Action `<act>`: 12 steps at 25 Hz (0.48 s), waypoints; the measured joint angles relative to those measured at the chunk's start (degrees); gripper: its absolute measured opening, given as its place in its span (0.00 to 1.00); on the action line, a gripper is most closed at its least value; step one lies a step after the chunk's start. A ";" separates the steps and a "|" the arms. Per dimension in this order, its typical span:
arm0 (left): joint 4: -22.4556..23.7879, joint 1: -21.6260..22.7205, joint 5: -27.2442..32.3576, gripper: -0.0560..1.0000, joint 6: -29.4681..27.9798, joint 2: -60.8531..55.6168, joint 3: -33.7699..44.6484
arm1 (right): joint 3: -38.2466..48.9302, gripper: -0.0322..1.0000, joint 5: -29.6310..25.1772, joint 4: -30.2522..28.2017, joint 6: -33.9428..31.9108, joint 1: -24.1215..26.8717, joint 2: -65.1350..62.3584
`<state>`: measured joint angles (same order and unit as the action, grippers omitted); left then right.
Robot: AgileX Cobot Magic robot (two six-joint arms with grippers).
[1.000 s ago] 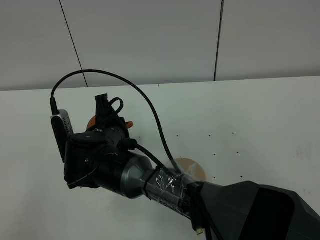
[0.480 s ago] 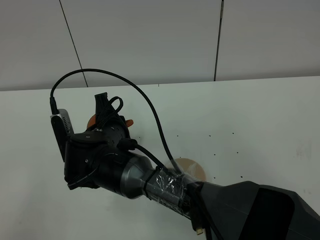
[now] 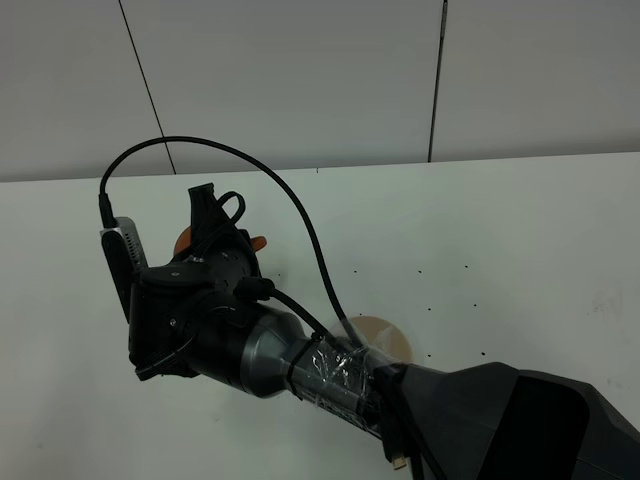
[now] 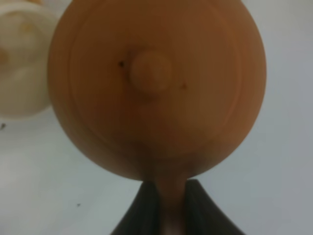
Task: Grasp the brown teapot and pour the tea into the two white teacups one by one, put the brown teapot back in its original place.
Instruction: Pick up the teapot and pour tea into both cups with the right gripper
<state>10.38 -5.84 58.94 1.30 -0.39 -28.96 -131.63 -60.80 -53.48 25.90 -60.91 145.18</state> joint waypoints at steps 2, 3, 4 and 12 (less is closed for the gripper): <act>0.00 0.00 0.00 0.27 0.00 0.00 0.00 | 0.00 0.12 0.00 -0.50 -0.07 0.00 0.00; 0.00 0.00 0.00 0.27 0.00 0.00 0.00 | 0.00 0.12 0.00 -0.56 -0.07 0.00 0.00; 0.00 0.00 0.00 0.27 0.00 0.00 0.00 | 0.00 0.12 0.00 -0.63 -0.07 0.00 0.00; 0.00 0.00 0.00 0.27 0.00 0.00 0.00 | 0.00 0.12 0.00 -0.63 -0.21 0.00 0.00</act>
<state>10.38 -5.84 58.94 1.30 -0.39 -28.96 -131.63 -60.80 -54.11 25.69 -60.91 145.18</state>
